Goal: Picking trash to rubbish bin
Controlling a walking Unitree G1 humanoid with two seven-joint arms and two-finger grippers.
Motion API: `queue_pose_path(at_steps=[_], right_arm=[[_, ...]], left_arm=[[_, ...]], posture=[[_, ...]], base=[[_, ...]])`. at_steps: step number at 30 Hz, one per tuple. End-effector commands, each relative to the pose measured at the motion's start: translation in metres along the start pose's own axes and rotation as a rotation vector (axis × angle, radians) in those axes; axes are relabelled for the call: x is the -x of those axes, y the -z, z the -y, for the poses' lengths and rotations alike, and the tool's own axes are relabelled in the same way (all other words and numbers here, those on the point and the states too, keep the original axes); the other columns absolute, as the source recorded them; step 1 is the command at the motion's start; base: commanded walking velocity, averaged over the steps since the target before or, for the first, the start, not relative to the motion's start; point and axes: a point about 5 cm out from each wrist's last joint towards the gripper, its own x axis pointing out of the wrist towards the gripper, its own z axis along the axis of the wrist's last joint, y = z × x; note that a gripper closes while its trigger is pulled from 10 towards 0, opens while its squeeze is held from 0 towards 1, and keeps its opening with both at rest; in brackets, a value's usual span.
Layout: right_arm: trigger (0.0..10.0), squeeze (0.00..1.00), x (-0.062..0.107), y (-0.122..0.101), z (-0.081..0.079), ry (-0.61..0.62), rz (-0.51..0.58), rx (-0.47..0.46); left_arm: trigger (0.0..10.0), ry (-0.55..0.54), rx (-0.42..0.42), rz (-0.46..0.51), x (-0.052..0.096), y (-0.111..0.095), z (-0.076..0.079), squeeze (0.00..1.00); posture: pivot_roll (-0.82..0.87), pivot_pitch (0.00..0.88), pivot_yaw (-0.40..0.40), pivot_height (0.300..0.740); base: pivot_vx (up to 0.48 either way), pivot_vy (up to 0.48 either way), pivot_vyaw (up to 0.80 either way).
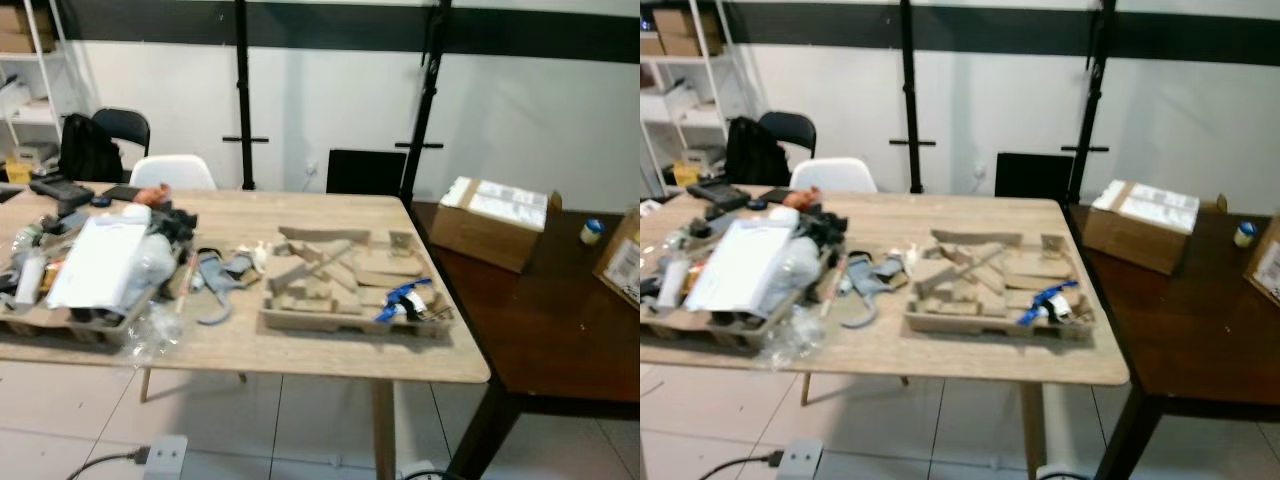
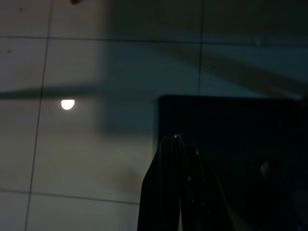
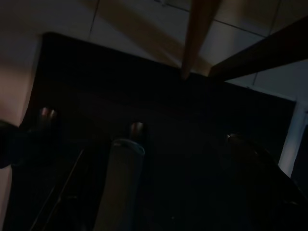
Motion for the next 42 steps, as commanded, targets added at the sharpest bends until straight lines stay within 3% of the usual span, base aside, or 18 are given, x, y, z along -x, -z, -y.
queue_pose_path(at_steps=[1,13,30,42], right_arm=[[10.0,0.00,0.000,0.005,-0.004,-0.009,-0.009,-0.017],[10.0,0.00,0.001,0.007,-0.004,-0.004,-0.010,-0.032],[10.0,0.00,0.001,0.008,-0.001,-0.008,-0.018,-0.014],[10.0,0.00,-0.001,-0.009,0.002,0.001,0.015,-0.015]], left_arm=[[10.0,0.006,-0.034,-0.019,0.001,0.003,-0.001,0.00],[10.0,-0.005,-0.047,-0.022,0.000,0.002,-0.003,0.00],[10.0,-0.038,-0.017,0.011,0.001,0.000,-0.002,0.00],[10.0,-0.038,-0.018,0.015,-0.002,-0.008,-0.002,0.00]], posture=[[0.11,0.000,-0.042,0.740],[0.10,0.000,-0.034,0.740],[0.10,0.000,-0.053,0.740],[0.07,0.000,-0.047,0.740]], base=[[0.000,0.000,0.00],[0.000,-0.423,0.00],[0.000,0.000,0.00],[0.000,0.000,0.00]])
